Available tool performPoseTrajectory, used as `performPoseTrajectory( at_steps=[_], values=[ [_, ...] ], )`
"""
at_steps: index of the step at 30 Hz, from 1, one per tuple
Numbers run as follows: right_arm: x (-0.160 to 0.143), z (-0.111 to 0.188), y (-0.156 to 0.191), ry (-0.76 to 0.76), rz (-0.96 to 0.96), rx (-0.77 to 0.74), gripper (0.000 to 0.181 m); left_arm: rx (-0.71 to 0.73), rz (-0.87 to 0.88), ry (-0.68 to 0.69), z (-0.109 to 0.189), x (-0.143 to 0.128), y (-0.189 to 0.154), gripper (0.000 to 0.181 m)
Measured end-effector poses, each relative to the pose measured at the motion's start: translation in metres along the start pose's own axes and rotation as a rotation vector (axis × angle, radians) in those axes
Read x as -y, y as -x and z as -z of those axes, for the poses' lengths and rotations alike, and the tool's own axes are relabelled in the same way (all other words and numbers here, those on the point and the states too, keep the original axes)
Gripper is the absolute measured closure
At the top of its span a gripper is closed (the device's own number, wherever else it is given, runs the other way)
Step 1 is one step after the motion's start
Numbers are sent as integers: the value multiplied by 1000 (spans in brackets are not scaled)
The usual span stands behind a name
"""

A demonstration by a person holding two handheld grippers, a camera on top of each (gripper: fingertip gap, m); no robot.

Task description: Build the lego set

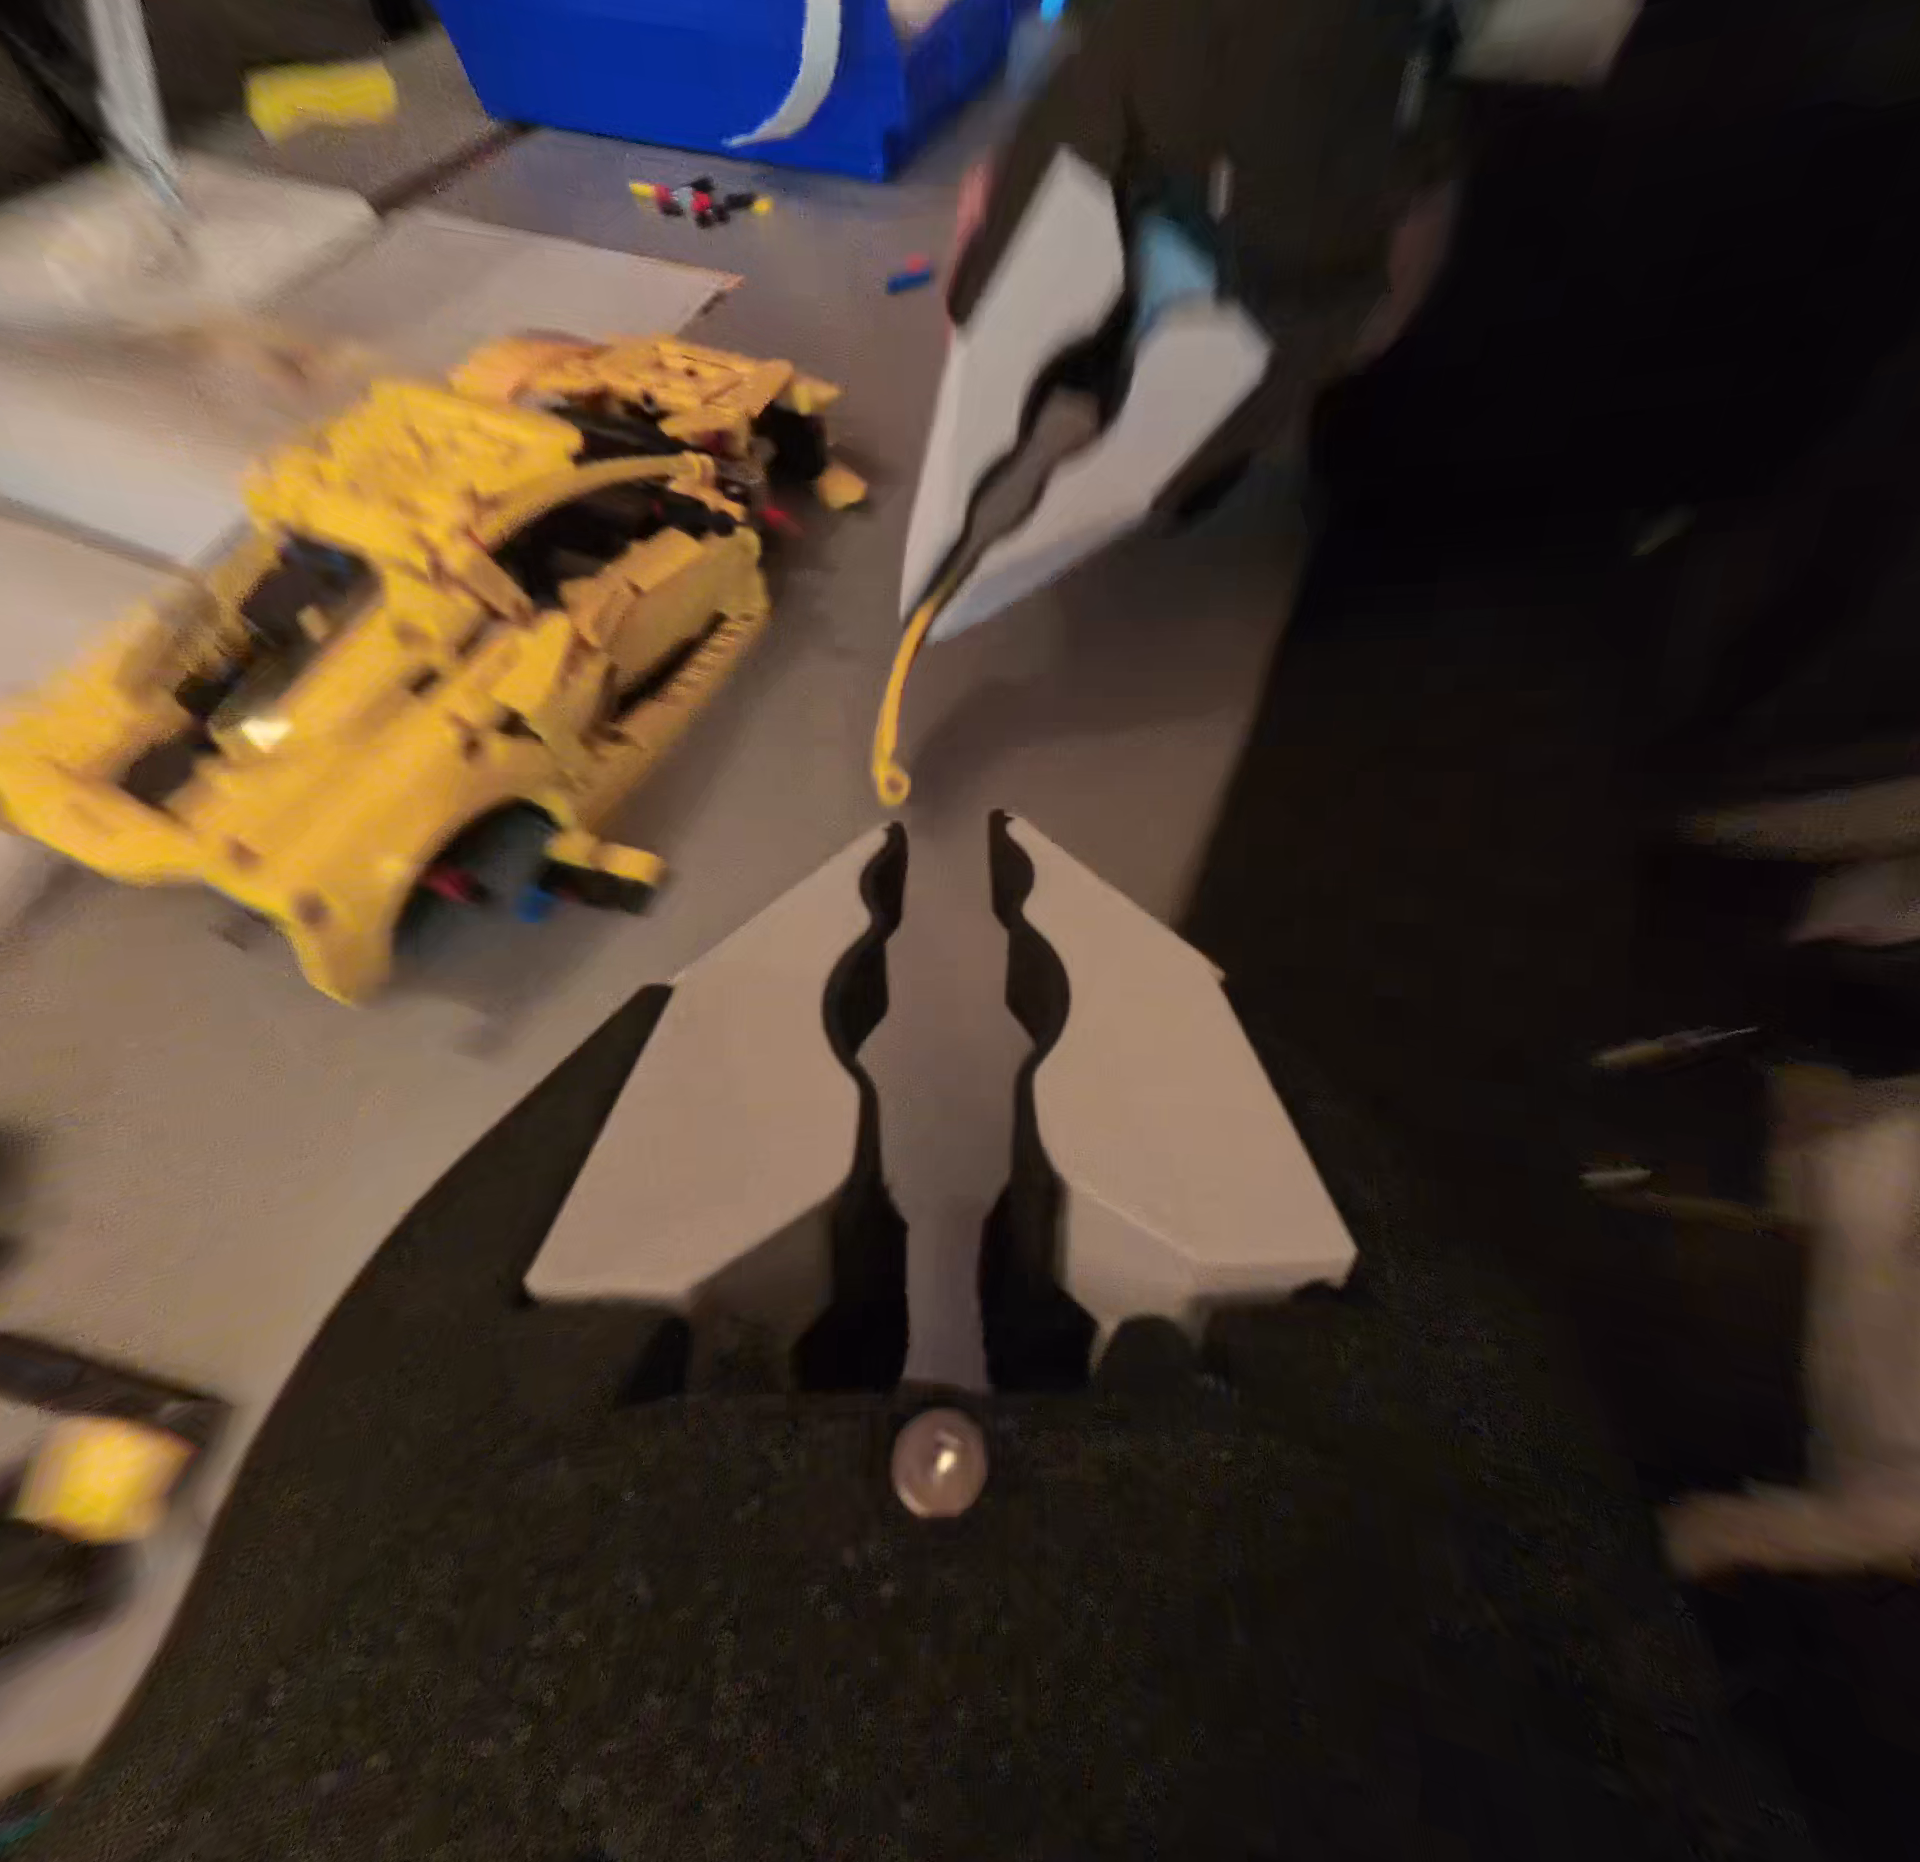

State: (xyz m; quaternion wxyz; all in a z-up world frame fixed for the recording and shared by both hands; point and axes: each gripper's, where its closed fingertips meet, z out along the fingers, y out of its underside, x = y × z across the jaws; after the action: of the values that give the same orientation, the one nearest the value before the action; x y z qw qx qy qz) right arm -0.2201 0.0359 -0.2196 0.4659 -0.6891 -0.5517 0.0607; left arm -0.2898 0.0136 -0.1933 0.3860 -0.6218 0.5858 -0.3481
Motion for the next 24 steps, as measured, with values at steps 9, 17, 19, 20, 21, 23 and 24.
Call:
performPoseTrajectory(
  at_steps=[9,17,19,20,21,23,24],
  values=[
    [-6,-1,42,-2,-134,301,180,33,504,-437,81,14,40,159],
    [25,16,-7,-127,128,-129,180,34,509,-448,81,13,44,159],
    [36,24,-15,-165,211,-234,180,35,485,-421,77,12,41,159],
    [40,26,-16,-174,246,-267,180,35,477,-409,75,12,40,159],
    [43,27,-17,-187,278,-292,180,34,469,-400,74,11,39,159],
    [52,31,-17,-231,312,-325,180,34,460,-391,73,11,37,159],
    [55,33,-17,-253,310,-325,180,31,458,-387,72,11,37,159]
  ],
)
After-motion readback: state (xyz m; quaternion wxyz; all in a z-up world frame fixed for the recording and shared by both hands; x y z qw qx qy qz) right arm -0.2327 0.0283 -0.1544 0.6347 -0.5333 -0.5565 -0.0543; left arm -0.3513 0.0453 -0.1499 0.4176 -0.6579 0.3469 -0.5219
